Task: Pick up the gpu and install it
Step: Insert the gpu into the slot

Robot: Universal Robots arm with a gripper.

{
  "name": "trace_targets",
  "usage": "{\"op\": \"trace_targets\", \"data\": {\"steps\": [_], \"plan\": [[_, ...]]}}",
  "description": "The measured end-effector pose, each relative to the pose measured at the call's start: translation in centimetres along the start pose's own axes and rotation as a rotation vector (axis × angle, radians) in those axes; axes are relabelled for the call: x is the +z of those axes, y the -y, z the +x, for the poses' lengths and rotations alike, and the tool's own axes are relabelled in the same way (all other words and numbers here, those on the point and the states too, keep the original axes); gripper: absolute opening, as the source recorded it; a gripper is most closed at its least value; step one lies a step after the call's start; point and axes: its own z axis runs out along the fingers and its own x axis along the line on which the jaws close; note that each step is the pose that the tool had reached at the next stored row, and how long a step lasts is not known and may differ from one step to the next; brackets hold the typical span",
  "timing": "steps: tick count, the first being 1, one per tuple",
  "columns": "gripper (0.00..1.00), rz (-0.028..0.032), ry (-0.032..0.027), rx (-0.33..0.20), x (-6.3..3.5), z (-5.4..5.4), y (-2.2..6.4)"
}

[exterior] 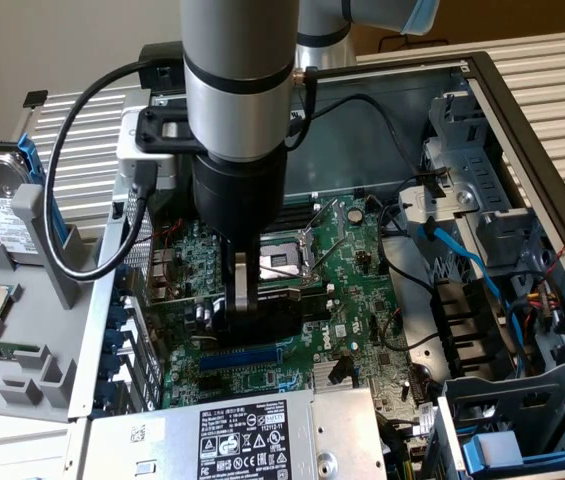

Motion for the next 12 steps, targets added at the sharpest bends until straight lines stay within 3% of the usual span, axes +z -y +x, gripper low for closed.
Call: {"op": "trace_targets", "data": {"steps": [12], "plan": [[0.27,0.0004,-0.0024,0.014,0.0,-0.01,0.03]]}}
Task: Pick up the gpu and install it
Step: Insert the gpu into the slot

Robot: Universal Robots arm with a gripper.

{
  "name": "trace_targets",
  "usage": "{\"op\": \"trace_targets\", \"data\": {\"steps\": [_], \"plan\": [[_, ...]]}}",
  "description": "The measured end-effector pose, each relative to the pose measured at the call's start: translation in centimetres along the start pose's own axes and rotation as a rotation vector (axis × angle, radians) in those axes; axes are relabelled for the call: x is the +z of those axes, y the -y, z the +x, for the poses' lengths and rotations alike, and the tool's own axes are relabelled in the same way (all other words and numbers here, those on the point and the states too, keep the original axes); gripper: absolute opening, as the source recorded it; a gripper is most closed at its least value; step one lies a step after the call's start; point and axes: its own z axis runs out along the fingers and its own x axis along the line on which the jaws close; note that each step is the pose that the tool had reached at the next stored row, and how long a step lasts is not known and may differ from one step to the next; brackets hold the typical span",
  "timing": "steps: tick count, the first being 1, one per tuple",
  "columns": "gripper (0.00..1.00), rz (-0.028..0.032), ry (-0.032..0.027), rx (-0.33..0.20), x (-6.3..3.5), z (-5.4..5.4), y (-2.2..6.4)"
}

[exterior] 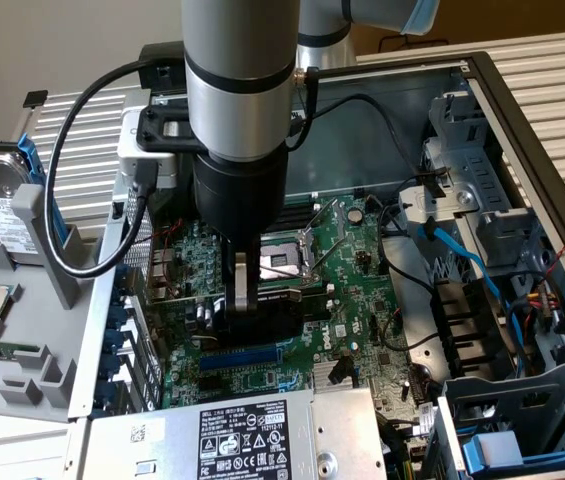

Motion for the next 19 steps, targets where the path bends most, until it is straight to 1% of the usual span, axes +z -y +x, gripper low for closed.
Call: {"op": "trace_targets", "data": {"steps": [14,19], "plan": [[0.27,0.0002,-0.0059,0.001,0.01,-0.13,-0.03],[0.27,0.0002,-0.0057,0.001,0.03,-0.13,-0.13]]}}
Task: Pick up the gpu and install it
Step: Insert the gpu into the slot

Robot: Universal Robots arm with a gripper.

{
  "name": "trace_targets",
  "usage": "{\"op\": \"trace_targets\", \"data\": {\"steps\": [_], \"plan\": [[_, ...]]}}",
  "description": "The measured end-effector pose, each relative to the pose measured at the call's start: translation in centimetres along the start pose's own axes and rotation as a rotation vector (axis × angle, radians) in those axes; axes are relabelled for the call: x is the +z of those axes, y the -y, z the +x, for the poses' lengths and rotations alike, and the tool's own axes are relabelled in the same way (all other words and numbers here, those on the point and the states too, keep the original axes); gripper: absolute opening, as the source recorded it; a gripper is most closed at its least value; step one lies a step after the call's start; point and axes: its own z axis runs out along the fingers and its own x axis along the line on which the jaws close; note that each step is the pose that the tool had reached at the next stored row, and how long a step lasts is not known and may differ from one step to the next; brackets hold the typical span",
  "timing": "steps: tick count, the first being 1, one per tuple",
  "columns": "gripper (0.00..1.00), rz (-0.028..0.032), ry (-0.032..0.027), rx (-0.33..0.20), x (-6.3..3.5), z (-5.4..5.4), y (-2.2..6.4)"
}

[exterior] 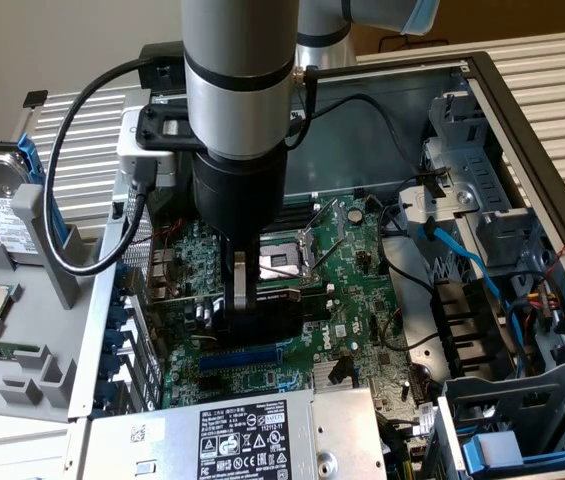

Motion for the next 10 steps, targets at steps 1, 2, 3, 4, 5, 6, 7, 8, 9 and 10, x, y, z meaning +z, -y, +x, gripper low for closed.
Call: {"op": "trace_targets", "data": {"steps": [1,2,3,4,5,6,7,8,9,10], "plan": [[0.27,0.0,-0.0001,0.0,0.01,0.0,-0.05],[0.27,0.0,-0.0001,0.0,0.01,0.0,-0.1],[0.27,-0.0001,-0.0002,0.0,0.01,0.01,-0.1],[0.27,0.0,-0.0002,0.0,0.01,0.01,-0.1],[0.27,-0.0001,-0.0003,0.0,0.01,0.01,-0.1],[0.27,-0.0001,-0.0002,0.0,0.01,0.01,-0.1],[0.27,0.0,-0.0001,0.0,0.02,0.0,-0.1],[0.27,0.0,-0.0001,0.0,0.02,0.0,-0.1],[0.27,0.0,-0.0001,0.0,0.02,-0.01,-0.1],[0.27,0.0,-0.0001,0.0,0.02,-0.01,-0.1]]}}
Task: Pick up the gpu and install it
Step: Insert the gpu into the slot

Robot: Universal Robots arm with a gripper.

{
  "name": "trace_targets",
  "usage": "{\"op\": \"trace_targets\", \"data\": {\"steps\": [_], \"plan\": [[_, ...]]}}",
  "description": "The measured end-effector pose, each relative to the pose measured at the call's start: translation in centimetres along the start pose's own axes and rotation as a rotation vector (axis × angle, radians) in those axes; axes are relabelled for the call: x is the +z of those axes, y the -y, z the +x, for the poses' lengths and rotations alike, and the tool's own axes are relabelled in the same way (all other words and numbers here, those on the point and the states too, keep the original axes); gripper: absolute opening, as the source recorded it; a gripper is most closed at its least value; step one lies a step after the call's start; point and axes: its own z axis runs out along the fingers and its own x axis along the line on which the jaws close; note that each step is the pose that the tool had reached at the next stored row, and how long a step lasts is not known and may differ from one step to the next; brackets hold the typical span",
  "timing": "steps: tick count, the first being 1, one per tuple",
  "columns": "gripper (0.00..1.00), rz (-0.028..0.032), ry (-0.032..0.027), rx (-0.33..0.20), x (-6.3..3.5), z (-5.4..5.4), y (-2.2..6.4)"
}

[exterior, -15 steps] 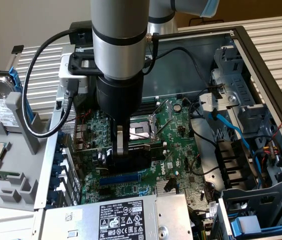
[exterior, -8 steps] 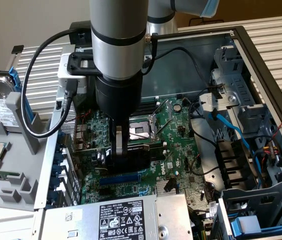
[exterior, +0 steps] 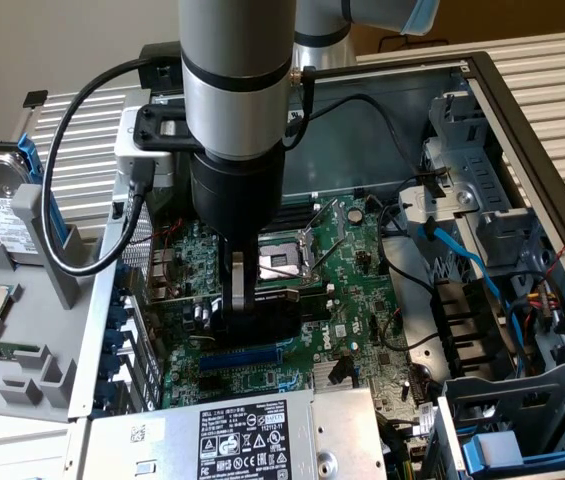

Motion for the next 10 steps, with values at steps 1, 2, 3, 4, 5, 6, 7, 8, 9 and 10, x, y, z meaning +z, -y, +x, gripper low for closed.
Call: {"op": "trace_targets", "data": {"steps": [1,2,3,4,5,6,7,8,9,10], "plan": [[0.27,0.0,0.0,0.0,0.0,0.0,0.0],[0.27,0.0,0.0,0.0,0.0,-0.01,0.0],[0.27,0.0,-0.0001,0.0,0.0,-0.01,0.0],[0.27,0.0,-0.0001,0.0,0.0,-0.01,-0.01],[0.27,0.0001,0.0,0.0,0.03,-0.04,0.0],[0.27,0.0002,0.0,0.0,0.04,-0.07,0.0],[0.27,0.0002,0.0,0.0,0.05,-0.08,0.0],[0.27,0.0002,0.0,0.0,0.06,-0.08,-0.02],[0.27,0.0001,-0.0001,0.0,0.05,-0.08,-0.02],[0.27,0.0002,-0.0001,0.0,0.06,-0.08,-0.02]]}}
